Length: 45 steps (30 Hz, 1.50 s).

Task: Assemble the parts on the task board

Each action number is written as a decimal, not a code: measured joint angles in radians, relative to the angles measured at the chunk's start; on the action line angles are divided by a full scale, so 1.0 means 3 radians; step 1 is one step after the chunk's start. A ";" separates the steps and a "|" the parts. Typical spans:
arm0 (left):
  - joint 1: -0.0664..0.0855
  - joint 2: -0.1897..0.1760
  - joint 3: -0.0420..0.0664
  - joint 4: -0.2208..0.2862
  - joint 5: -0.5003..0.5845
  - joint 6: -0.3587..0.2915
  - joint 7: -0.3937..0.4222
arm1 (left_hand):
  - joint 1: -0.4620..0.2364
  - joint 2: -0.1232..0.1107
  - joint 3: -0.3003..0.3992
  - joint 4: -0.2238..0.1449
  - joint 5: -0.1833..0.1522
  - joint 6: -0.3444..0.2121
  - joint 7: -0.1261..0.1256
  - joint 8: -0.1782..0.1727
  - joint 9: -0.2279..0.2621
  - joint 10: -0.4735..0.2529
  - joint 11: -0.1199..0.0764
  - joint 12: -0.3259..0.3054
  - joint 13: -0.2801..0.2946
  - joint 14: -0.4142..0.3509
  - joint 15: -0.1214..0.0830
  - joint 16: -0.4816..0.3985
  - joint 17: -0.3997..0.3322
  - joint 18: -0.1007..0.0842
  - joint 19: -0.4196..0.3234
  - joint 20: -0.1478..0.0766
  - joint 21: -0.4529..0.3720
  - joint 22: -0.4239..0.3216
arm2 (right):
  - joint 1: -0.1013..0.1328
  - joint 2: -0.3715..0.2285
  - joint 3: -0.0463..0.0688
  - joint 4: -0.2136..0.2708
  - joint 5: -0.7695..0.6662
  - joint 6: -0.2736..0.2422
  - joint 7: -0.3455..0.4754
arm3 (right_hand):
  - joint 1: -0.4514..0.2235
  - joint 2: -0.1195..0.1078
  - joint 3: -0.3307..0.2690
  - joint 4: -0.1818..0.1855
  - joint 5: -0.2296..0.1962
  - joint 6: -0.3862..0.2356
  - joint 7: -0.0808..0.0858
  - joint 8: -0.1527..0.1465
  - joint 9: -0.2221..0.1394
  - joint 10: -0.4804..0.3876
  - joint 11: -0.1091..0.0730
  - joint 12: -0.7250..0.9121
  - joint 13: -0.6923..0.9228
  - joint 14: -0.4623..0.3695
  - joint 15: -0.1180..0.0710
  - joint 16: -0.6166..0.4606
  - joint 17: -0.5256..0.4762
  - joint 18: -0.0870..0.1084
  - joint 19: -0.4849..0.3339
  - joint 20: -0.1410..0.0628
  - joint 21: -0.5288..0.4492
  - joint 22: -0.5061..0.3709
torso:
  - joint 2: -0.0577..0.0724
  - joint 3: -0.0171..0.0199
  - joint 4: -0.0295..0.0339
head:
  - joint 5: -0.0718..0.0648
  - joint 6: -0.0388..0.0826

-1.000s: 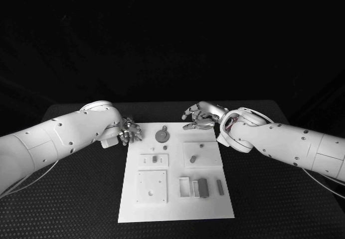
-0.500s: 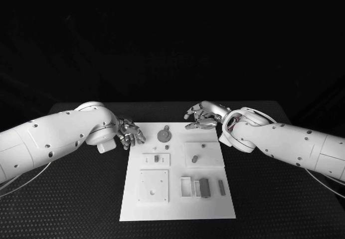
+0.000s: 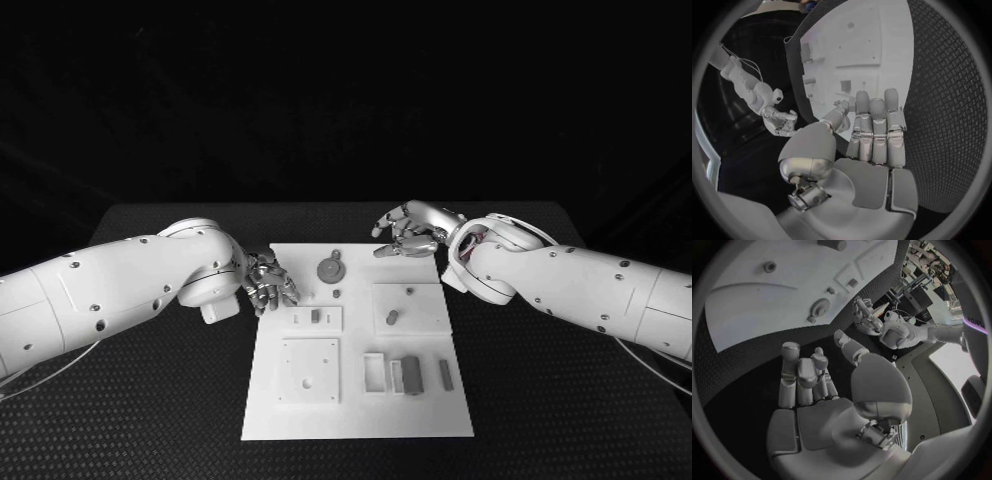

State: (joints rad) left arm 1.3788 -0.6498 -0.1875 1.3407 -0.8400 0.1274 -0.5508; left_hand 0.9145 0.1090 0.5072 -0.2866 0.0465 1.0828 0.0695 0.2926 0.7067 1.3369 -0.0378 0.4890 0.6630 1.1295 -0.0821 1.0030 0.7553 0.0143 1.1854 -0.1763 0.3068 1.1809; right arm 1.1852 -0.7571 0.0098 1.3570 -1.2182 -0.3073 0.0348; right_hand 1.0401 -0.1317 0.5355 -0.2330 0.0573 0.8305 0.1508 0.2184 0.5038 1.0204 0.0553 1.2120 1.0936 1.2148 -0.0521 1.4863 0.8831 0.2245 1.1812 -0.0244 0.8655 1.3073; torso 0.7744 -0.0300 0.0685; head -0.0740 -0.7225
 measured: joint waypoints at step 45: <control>-0.0038 0.0132 -0.0158 -0.0029 -0.0345 0.0015 -0.0058 | -0.0081 -0.0052 -0.0037 0.0010 -0.0004 0.0062 -0.0034 0.0064 -0.0003 0.0041 -0.0017 0.0034 0.0020 0.0018 -0.0006 0.0049 0.0002 0.0000 0.0018 -0.0006 0.0000 0.0031 | 0.0000 0.0008 0.0000 -0.0013 0.0007 0.0024 -0.0002 | 0.0000 0.0000 0.0000 0.0019 0.0000 0.0000 0.0000 0.0000 -0.0002 0.0000 0.0000 0.0000 -0.0005 0.0000 0.0000 0.0000 0.0000 0.0000 -0.0001 0.0012 -0.0013 0.0000 | 0.0007 0.0005 -0.0007 | -0.0042 -0.0063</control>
State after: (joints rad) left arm 1.3674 -0.6101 -0.2349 1.3320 -0.9436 0.1319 -0.5680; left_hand 0.8902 0.0932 0.4961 -0.2835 0.0453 1.1014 0.0594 0.3117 0.7058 1.3493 -0.0430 0.4993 0.6690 1.1350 -0.0837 1.0177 0.7560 0.0143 1.1908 -0.1779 0.3068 1.1901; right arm 1.1852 -0.7547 0.0097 1.3532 -1.2161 -0.3001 0.0340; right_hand 1.0401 -0.1317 0.5354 -0.2274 0.0573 0.8304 0.1509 0.2184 0.5031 1.0204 0.0553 1.2120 1.0920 1.2148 -0.0521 1.4863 0.8831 0.2245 1.1808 -0.0208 0.8615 1.3073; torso 0.7766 -0.0285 0.0663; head -0.0865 -0.7413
